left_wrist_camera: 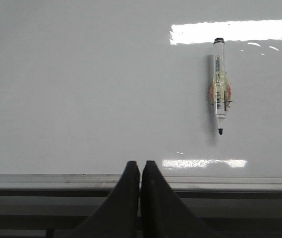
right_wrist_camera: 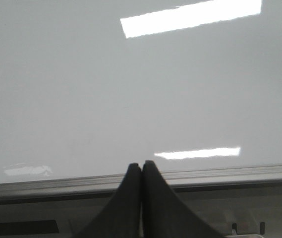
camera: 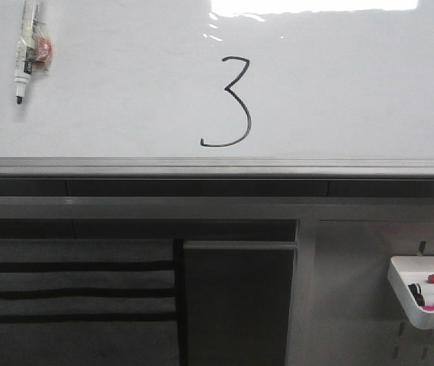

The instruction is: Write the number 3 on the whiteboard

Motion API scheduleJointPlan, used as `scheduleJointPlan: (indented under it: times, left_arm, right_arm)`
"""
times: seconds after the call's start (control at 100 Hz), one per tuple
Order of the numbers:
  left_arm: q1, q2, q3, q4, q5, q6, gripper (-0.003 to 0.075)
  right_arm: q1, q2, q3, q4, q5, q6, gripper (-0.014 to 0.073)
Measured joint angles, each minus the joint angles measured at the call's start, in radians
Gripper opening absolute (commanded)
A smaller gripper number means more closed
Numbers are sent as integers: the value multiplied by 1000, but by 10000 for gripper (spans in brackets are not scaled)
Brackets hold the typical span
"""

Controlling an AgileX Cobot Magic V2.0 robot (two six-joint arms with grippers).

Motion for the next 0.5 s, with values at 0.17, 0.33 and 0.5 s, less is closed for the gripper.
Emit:
scheduleJointPlan:
  times: [0.17, 0.33, 0.5]
  left_arm:
    - [0, 0, 0, 0, 0, 0, -20]
    - [0, 0, 0, 0, 0, 0, -20]
    - [0, 0, 0, 0, 0, 0, -20]
  right_arm:
    - [0, 0, 0, 15, -8, 7, -62]
    - [0, 0, 0, 15, -8, 7, -62]
    - [0, 0, 0, 15, -8, 9, -62]
